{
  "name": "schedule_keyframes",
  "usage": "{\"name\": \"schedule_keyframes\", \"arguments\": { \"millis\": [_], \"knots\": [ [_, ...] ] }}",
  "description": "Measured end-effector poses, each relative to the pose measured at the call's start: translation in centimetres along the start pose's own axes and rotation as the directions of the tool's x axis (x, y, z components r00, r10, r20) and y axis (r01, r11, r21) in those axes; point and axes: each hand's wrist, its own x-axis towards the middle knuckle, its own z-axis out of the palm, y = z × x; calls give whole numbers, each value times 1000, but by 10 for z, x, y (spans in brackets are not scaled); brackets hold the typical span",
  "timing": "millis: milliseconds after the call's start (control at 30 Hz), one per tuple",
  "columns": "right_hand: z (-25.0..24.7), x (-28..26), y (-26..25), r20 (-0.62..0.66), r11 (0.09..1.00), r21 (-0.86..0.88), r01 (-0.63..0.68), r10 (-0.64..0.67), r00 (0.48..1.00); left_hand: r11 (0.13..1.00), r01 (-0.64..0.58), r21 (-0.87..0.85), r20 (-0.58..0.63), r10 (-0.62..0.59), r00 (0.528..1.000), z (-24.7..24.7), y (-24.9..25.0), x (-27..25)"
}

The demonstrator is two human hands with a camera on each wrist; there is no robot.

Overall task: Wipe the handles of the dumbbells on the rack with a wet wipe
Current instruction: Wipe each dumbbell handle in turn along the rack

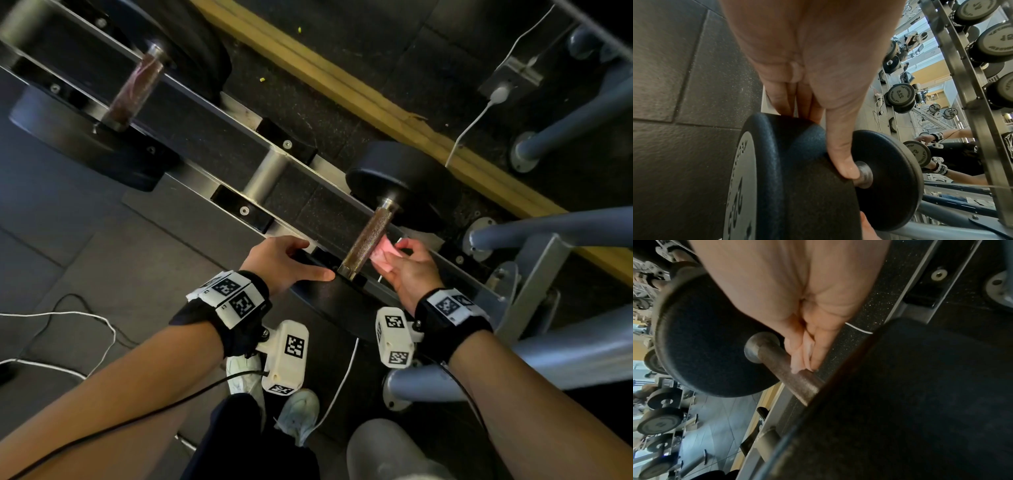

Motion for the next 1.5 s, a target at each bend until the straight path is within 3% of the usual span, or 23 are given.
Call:
{"name": "schedule_keyframes", "arguments": {
  "millis": [267, 567, 800, 900, 1033, 1200, 1267, 1367, 1500],
  "knots": [
    [24, 6, -22, -100, 944, 329, 8, 27, 995, 1000, 1, -19, -14, -1, 1000, 1, -2, 0],
    [12, -2, -8, -27, 985, 172, 32, -28, 999, 1000, -3, -22, -10, 3, 1000, 0, 0, -2],
    [29, 9, -13, -92, 969, 244, 43, -21, 996, 999, -15, -44, -19, 14, 1000, 1, -1, -1],
    [23, -3, -8, -70, 996, 82, 35, -29, 997, 998, -21, -53, -14, 20, 1000, 0, -2, -1],
    [-5, -23, 3, 71, 978, -192, 78, -66, 995, 998, -33, -47, -7, 33, 999, 0, 0, -3],
    [0, -4, -9, -3, 994, -71, -84, 84, 996, 998, -33, -57, -5, 33, 999, -1, 0, -3],
    [12, 3, -11, 24, 990, -11, -137, 137, 990, 998, -33, -55, -11, 32, 999, -1, 0, -3],
    [16, 0, -5, 43, 993, -7, -122, 122, 992, 998, -37, -50, -15, 36, 999, -1, 0, -2],
    [-9, -11, 10, 92, 987, -159, -25, 40, 995, 998, -46, -51, -4, 45, 999, -2, 0, -4]
  ]
}}
